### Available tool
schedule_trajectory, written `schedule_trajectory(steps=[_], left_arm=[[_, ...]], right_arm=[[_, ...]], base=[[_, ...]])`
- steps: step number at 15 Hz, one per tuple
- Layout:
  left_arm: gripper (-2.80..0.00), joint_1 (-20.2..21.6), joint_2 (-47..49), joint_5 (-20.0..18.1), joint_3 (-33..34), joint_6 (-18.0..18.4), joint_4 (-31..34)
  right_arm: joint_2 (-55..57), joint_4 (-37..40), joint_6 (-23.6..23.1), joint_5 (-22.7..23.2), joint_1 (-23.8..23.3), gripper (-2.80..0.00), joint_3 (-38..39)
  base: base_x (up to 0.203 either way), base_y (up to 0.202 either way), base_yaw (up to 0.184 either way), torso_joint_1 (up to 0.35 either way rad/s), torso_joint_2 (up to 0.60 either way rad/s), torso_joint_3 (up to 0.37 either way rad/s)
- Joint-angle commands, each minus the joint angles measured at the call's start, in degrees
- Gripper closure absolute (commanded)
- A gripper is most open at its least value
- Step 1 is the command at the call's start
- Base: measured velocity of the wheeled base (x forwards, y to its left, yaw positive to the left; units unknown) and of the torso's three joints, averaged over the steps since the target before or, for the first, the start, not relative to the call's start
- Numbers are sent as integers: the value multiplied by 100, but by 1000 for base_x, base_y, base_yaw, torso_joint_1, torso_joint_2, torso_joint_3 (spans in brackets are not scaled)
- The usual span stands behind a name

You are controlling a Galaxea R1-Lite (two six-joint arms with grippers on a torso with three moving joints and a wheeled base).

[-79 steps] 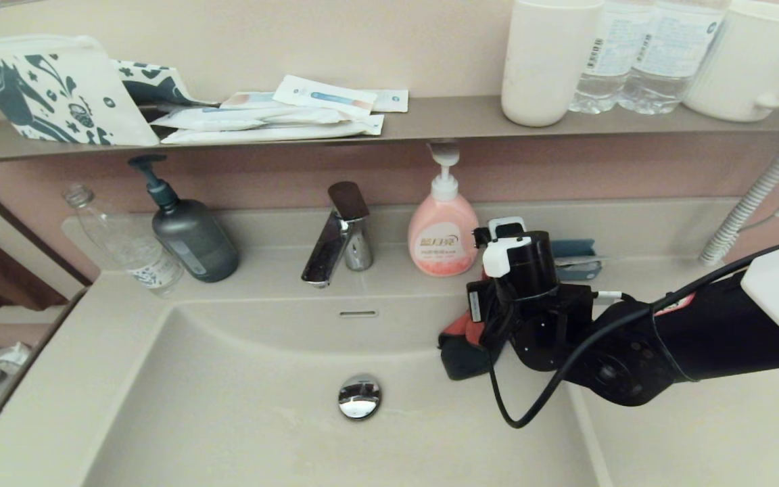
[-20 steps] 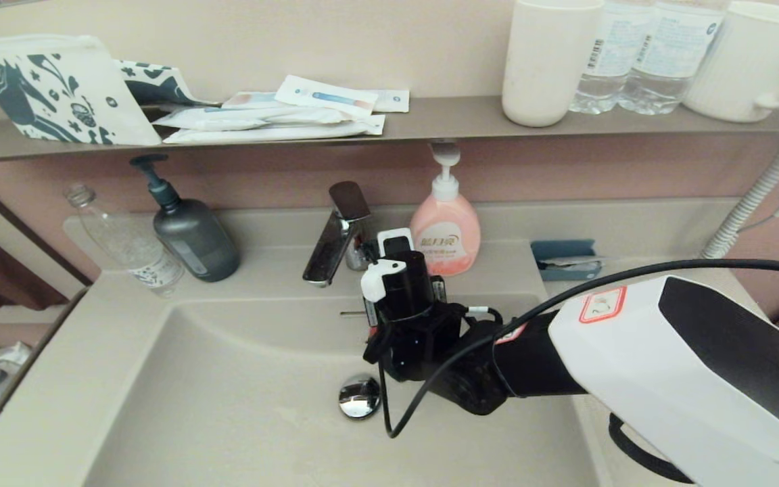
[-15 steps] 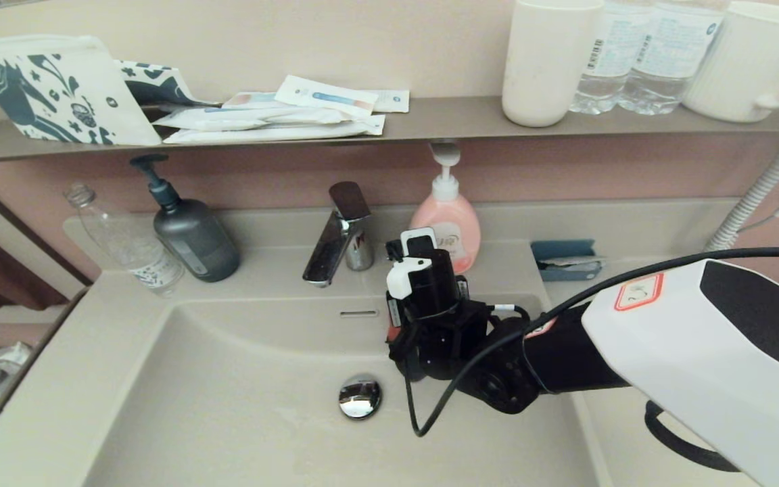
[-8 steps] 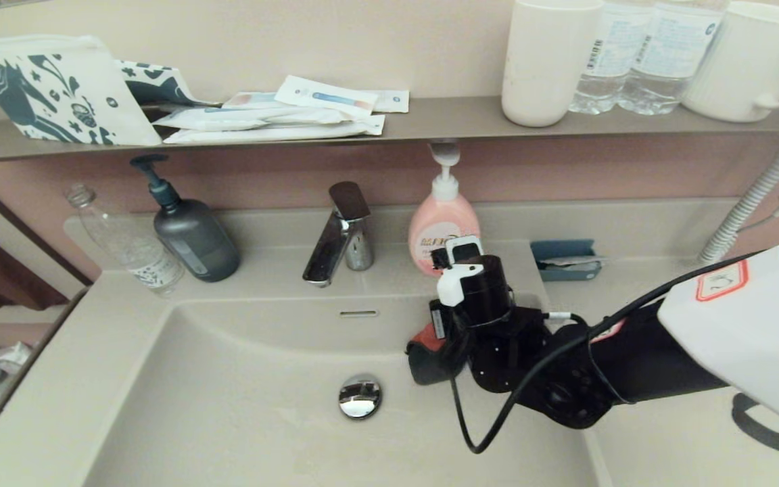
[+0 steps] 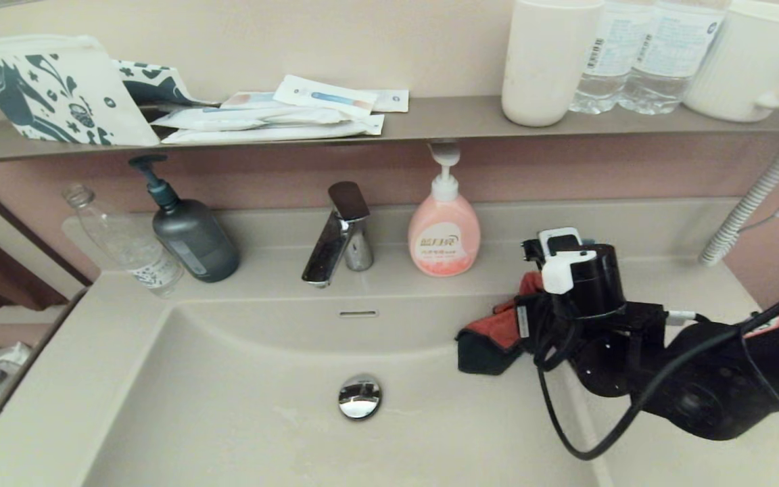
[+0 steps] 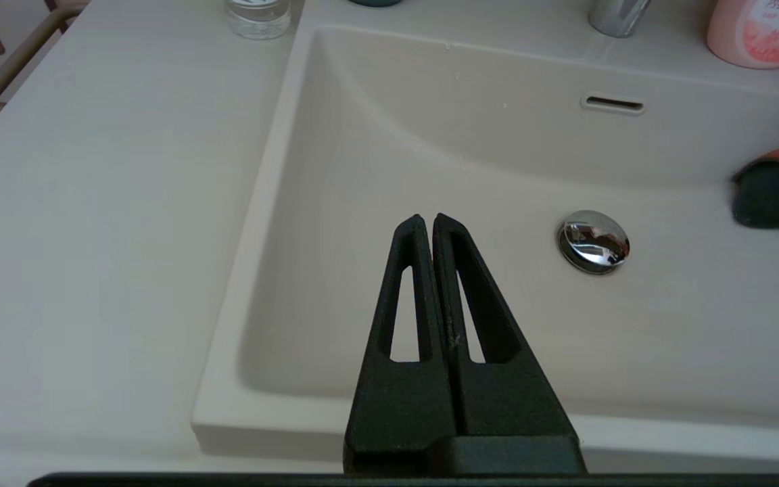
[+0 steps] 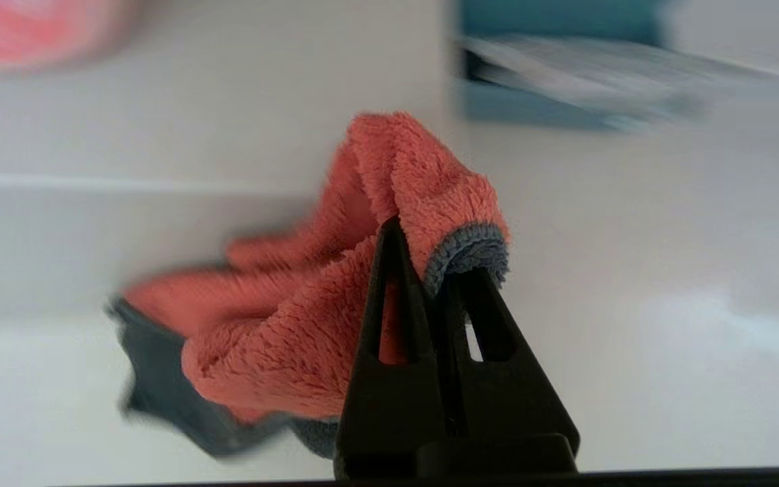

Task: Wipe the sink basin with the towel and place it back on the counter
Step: Wipe the sink

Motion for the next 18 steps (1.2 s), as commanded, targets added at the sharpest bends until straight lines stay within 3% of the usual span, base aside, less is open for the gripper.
schedule_trajectory(steps=[1, 6, 18], left_arm=[[0, 0, 7, 2, 1, -6, -3], [0, 2, 7, 2, 1, -6, -4], [0, 2, 7, 2, 0, -6, -4]], right_arm=[[-467, -24, 3, -25, -120, 0, 335], [-363, -22, -29, -51, -471, 0, 340], [1024, 28, 11, 104, -152, 0, -788]], base=[[0, 0, 0, 0, 0, 0], [0, 0, 0, 0, 0, 0], [0, 0, 0, 0, 0, 0]])
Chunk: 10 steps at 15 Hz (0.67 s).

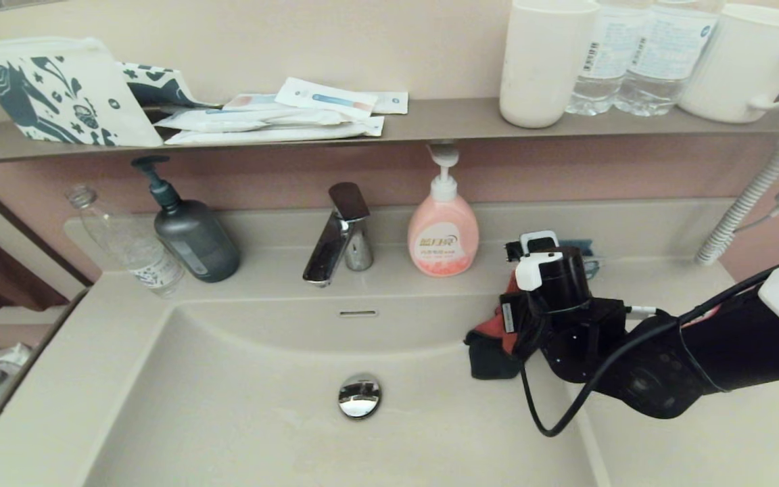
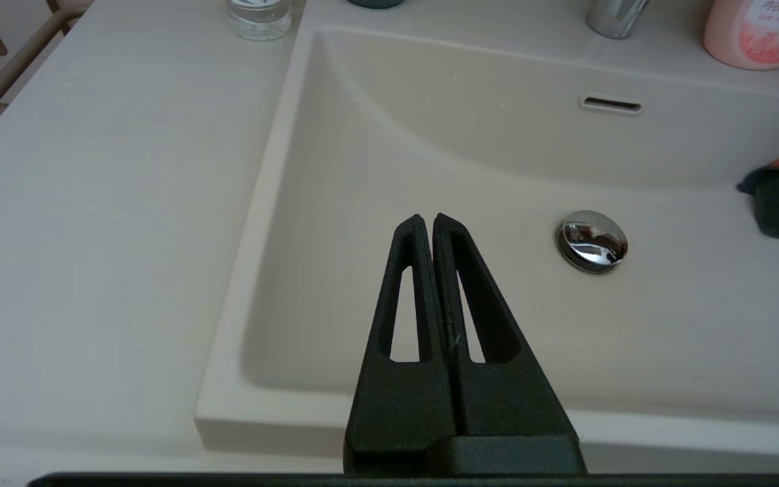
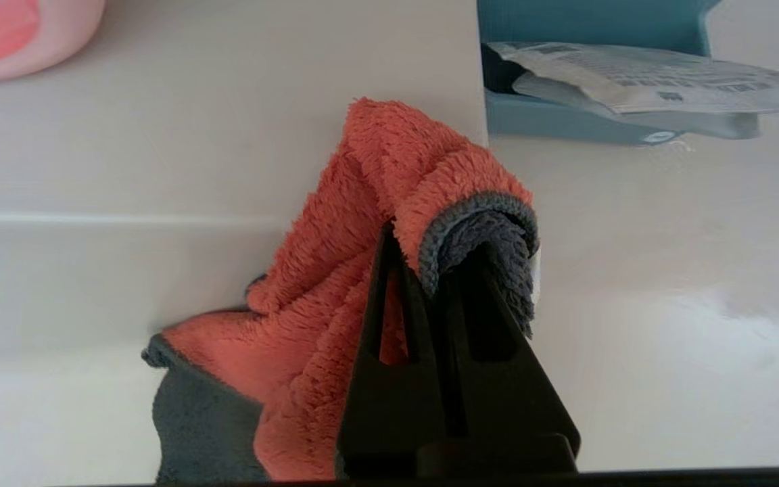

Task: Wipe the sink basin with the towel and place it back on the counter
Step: Wipe the sink

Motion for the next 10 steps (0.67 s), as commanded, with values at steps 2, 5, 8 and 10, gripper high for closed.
schedule_trajectory(steps=[2, 5, 8, 10], left_arm=[[0, -3, 7, 2, 0, -7, -5], [0, -4, 7, 2, -6, -7, -3], [0, -5, 7, 2, -6, -7, -2], [0, 0, 7, 2, 0, -7, 2]], right_arm=[[348, 90, 5, -14, -44, 0, -389], [396, 335, 5, -15, -131, 0, -689], [156, 415, 14, -16, -79, 0, -471], [-190, 617, 61, -15, 54, 0, -85]], base=[[0, 0, 0, 0, 0, 0], [0, 0, 0, 0, 0, 0], [0, 0, 0, 0, 0, 0], [0, 0, 0, 0, 0, 0]])
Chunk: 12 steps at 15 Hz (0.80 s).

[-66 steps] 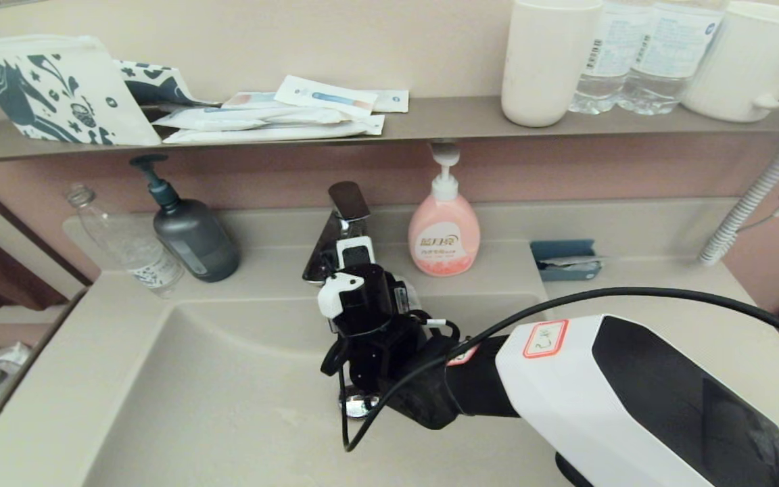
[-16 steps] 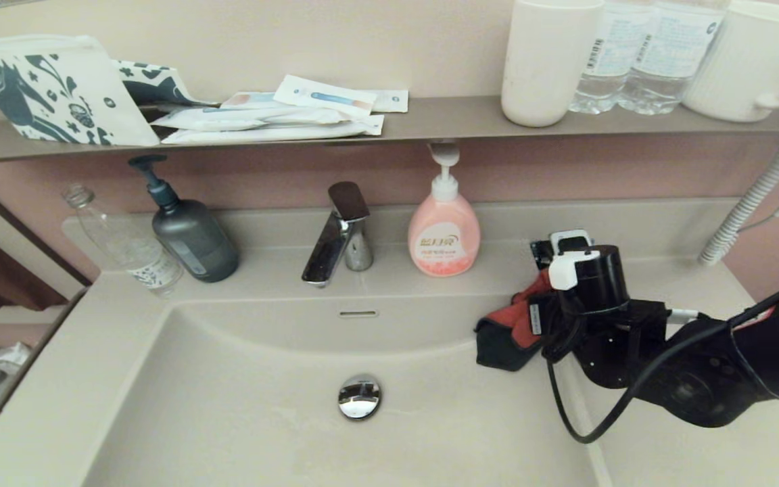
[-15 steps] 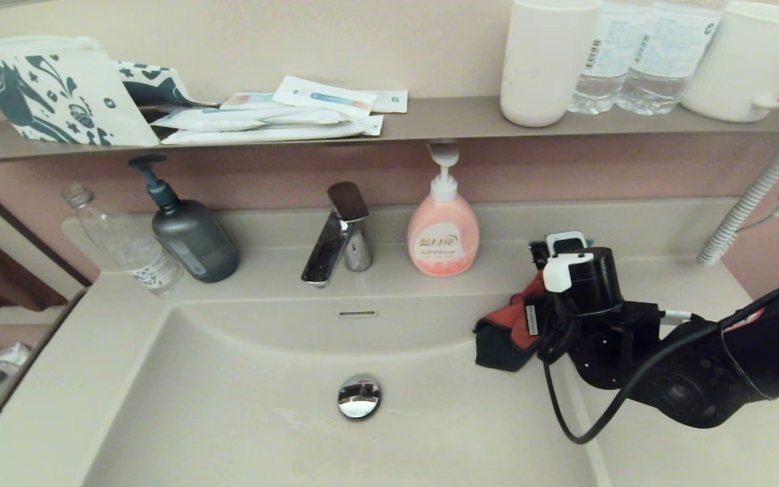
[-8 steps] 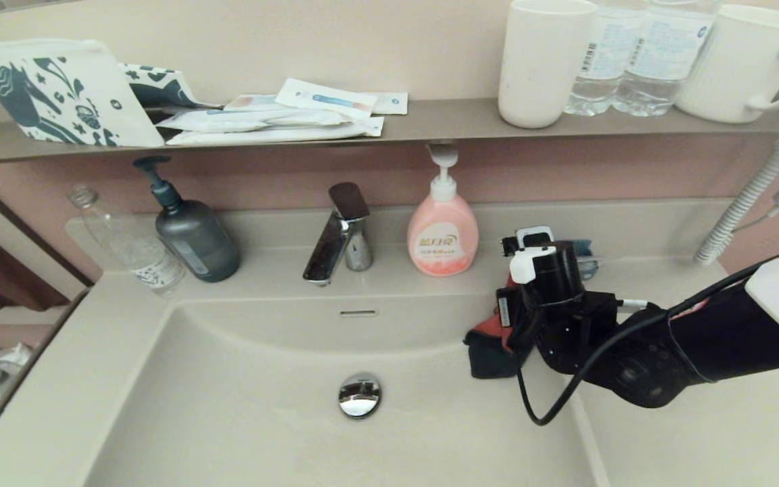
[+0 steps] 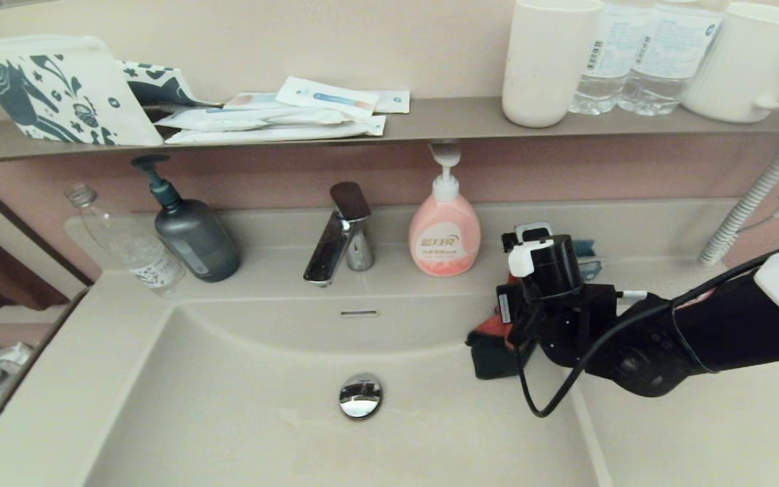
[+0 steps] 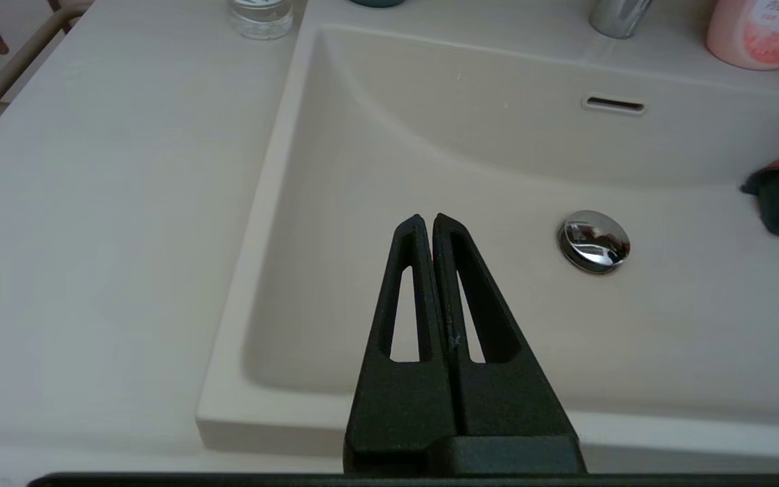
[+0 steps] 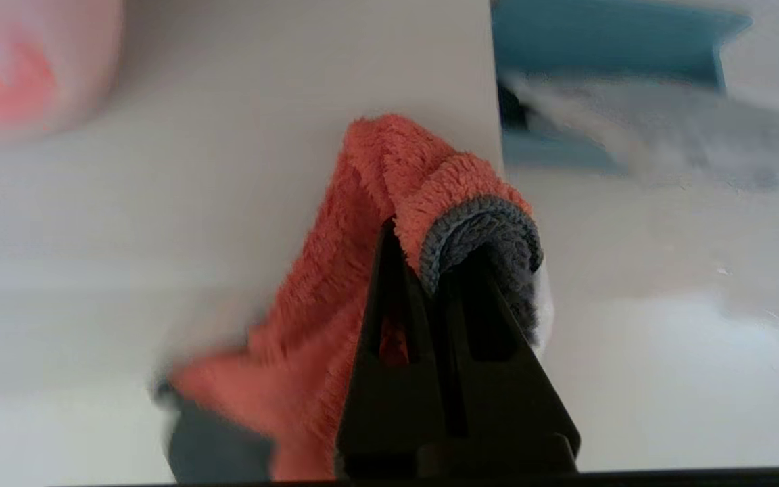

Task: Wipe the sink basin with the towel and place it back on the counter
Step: Wipe the sink

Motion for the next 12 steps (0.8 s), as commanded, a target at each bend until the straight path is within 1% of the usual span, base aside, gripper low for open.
schedule_trajectory(steps=[1, 3, 6, 9, 10, 12], left_arm=[[0, -4, 7, 2, 0, -6, -6], [0, -4, 7, 2, 0, -6, -5], [0, 5, 7, 2, 0, -6, -6], [0, -4, 7, 2, 0, -6, -6], [0, 5, 7, 2, 0, -6, -1], [0, -4, 7, 2, -1, -6, -5]], right_arm=[[-360, 108, 60, -31, 126, 0, 327], [-749, 258, 173, -32, 238, 0, 689], [-1309, 565, 216, -40, 330, 0, 1189], [-1653, 1455, 220, -73, 450, 0, 1289], [-1678, 1630, 220, -90, 518, 0, 1264], [-1594, 1705, 213, -94, 681, 0, 1246]], base=[[0, 0, 0, 0, 0, 0], [0, 0, 0, 0, 0, 0], [0, 0, 0, 0, 0, 0], [0, 0, 0, 0, 0, 0], [0, 0, 0, 0, 0, 0], [0, 0, 0, 0, 0, 0]])
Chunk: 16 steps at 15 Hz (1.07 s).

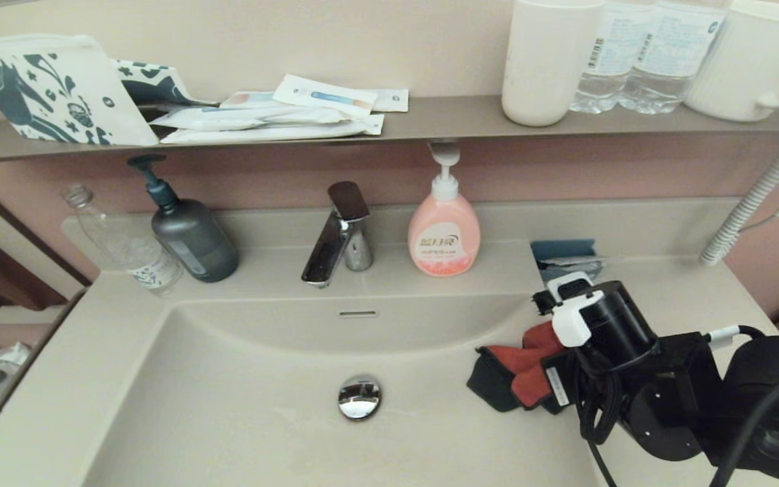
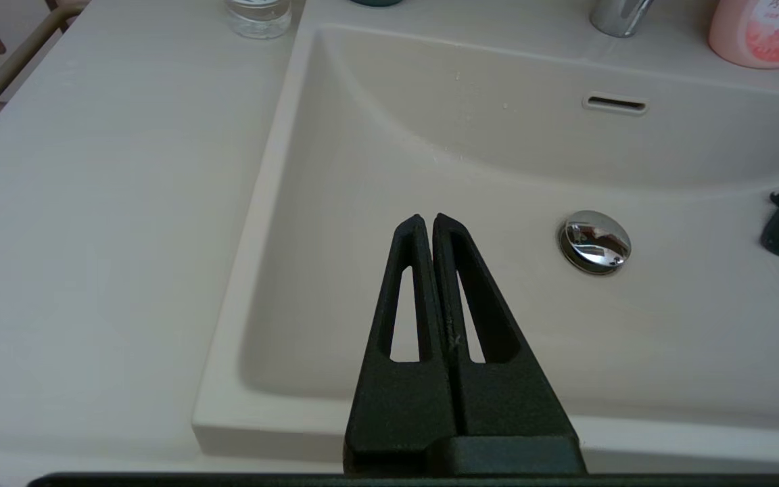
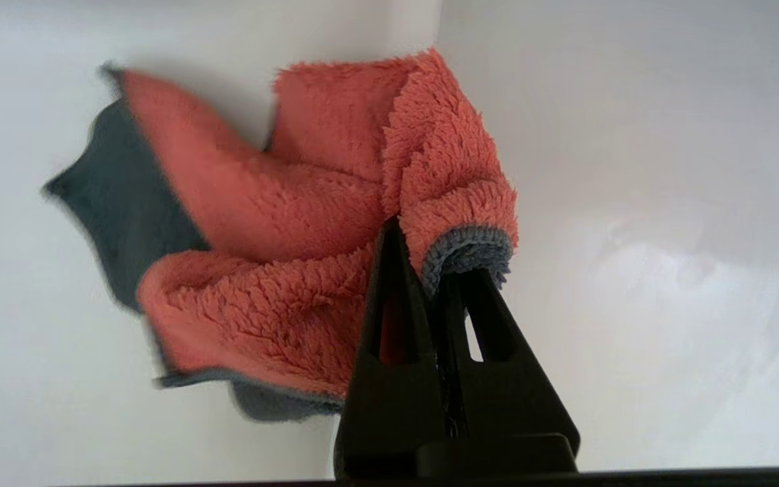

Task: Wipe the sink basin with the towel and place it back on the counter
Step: Wipe the sink

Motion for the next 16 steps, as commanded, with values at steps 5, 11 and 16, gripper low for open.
schedule_trajectory(steps=[5, 11, 16], left_arm=[[0, -4, 7, 1, 2, -6, -4], [0, 1, 7, 1, 2, -6, -2], [0, 5, 7, 1, 2, -6, -4]], right_arm=[[661, 570, 9, -32, 343, 0, -1042], [1383, 3943, -27, -56, 517, 0, -2614], [1448, 5019, -287, -33, 724, 0, -2845]], base=[[0, 0, 0, 0, 0, 0], [0, 0, 0, 0, 0, 0], [0, 0, 0, 0, 0, 0]])
